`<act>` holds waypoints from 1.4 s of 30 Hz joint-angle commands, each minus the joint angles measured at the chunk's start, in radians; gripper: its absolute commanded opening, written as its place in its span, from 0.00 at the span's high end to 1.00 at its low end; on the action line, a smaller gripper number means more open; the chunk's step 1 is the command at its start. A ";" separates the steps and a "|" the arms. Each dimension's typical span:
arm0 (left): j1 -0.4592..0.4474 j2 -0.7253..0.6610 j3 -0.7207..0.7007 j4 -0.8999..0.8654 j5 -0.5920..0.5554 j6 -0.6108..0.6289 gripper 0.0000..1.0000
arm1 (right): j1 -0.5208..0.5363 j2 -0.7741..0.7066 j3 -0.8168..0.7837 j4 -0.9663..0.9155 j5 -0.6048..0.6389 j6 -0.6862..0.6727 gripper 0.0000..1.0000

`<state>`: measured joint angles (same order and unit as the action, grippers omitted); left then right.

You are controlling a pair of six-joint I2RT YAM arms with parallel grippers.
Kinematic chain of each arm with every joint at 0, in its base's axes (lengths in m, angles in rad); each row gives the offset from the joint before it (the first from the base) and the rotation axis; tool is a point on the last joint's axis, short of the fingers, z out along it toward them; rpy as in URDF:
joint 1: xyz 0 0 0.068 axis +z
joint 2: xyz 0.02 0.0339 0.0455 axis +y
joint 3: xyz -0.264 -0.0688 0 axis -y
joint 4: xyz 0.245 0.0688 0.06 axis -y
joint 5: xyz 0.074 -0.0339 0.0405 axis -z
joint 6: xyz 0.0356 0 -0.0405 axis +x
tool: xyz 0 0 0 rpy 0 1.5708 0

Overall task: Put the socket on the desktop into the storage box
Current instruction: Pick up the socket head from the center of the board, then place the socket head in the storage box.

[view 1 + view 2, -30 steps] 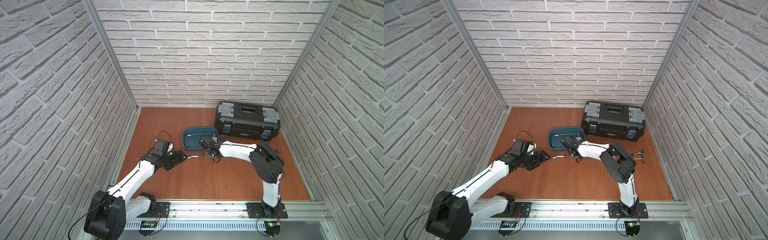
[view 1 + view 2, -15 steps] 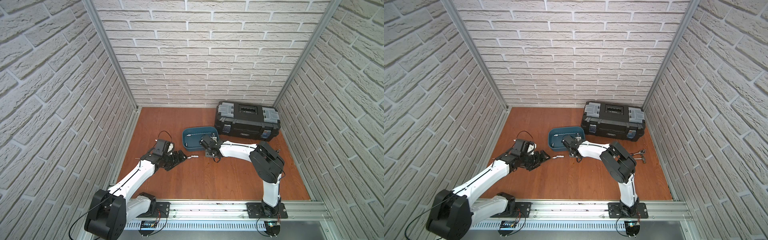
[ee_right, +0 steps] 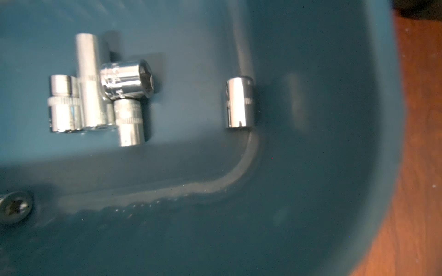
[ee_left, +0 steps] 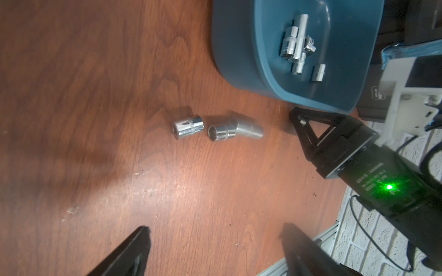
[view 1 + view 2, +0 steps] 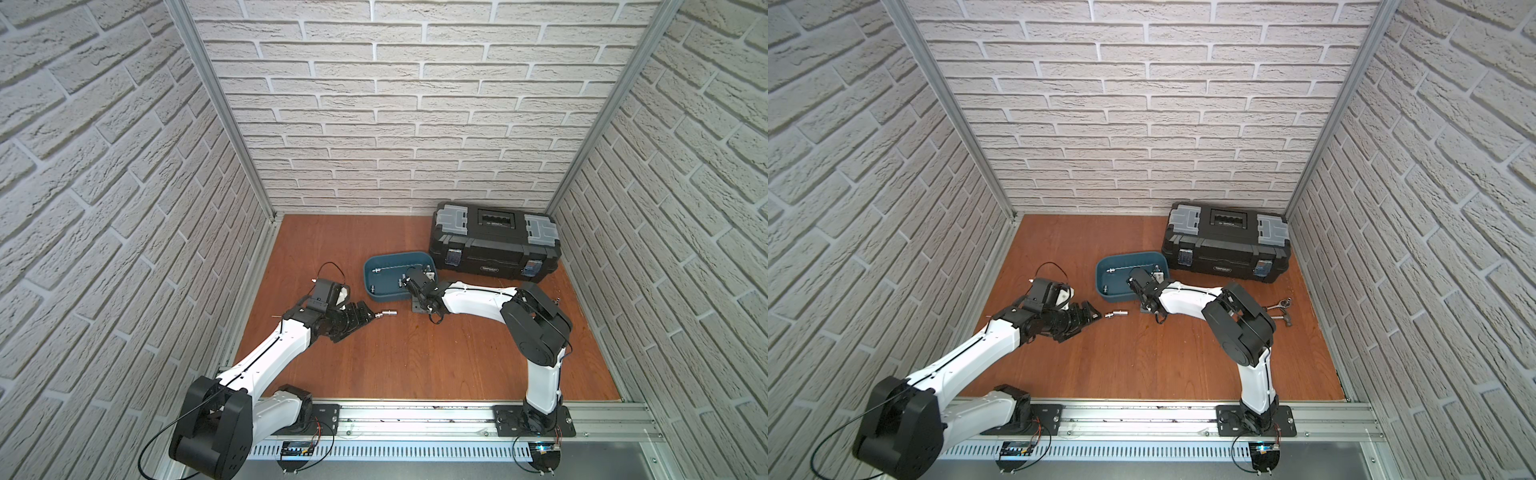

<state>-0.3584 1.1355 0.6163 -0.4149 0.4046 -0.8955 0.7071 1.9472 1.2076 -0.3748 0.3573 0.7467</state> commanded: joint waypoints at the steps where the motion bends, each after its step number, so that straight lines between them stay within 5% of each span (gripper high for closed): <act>1: -0.011 0.012 0.028 0.016 -0.015 -0.006 0.10 | -0.015 -0.019 -0.050 -0.013 -0.021 -0.010 0.68; 9: -0.025 0.036 0.040 0.031 -0.018 -0.008 0.10 | 0.006 -0.082 -0.098 -0.026 -0.031 -0.004 0.78; 22: -0.039 0.053 0.046 0.059 -0.013 -0.007 0.10 | 0.034 -0.221 -0.108 -0.124 -0.039 -0.020 0.80; 31: -0.039 0.062 0.096 0.057 -0.018 0.007 0.10 | 0.038 -0.279 0.016 -0.229 -0.090 -0.065 0.80; 42: -0.021 0.052 0.153 0.034 -0.039 0.017 0.10 | 0.015 -0.154 0.265 -0.292 -0.159 -0.108 0.80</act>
<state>-0.3897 1.1961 0.7353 -0.3882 0.3820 -0.8948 0.7315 1.7512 1.4258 -0.6411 0.2234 0.6632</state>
